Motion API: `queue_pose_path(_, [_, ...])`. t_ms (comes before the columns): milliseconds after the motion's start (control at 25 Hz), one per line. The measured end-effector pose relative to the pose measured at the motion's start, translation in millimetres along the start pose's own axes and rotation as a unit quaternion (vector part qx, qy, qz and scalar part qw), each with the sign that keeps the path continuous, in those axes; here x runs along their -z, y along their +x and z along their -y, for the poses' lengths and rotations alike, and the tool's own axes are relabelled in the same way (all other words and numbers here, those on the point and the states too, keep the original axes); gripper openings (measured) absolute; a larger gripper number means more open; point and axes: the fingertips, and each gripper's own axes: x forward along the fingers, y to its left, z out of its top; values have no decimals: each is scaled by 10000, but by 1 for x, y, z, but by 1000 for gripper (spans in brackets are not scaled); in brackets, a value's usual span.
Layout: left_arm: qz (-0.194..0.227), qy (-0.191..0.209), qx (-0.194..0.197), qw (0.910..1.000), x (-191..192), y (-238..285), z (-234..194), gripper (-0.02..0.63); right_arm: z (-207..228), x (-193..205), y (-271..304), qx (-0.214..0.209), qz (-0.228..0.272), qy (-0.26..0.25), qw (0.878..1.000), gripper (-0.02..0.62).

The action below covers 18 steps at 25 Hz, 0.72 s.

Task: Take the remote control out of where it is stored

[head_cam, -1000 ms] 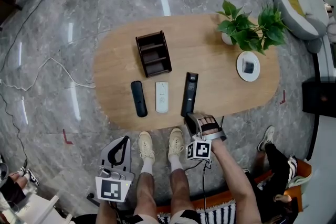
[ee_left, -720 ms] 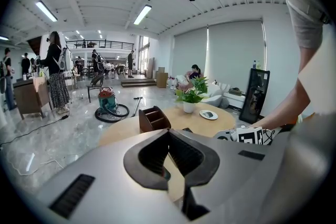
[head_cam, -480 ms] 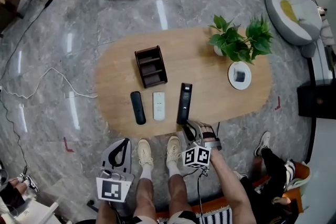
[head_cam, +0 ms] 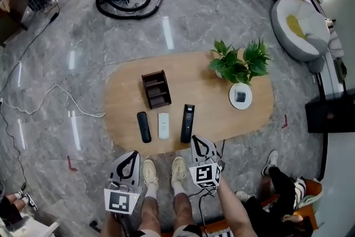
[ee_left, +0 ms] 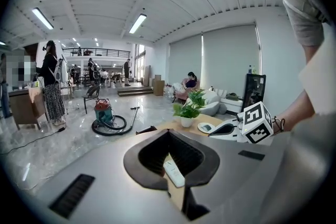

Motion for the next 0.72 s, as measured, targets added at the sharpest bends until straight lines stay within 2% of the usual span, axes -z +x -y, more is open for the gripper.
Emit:
queue_pose_path(440, [227,90,11,9997,-60,-15,1,5,12,-75,-50,170,557,917,9941,8])
queue_pose_path(720, [350,116,-39,9993,-97,-33,2,5,19,-119,-77,222,778,1015,9915,8])
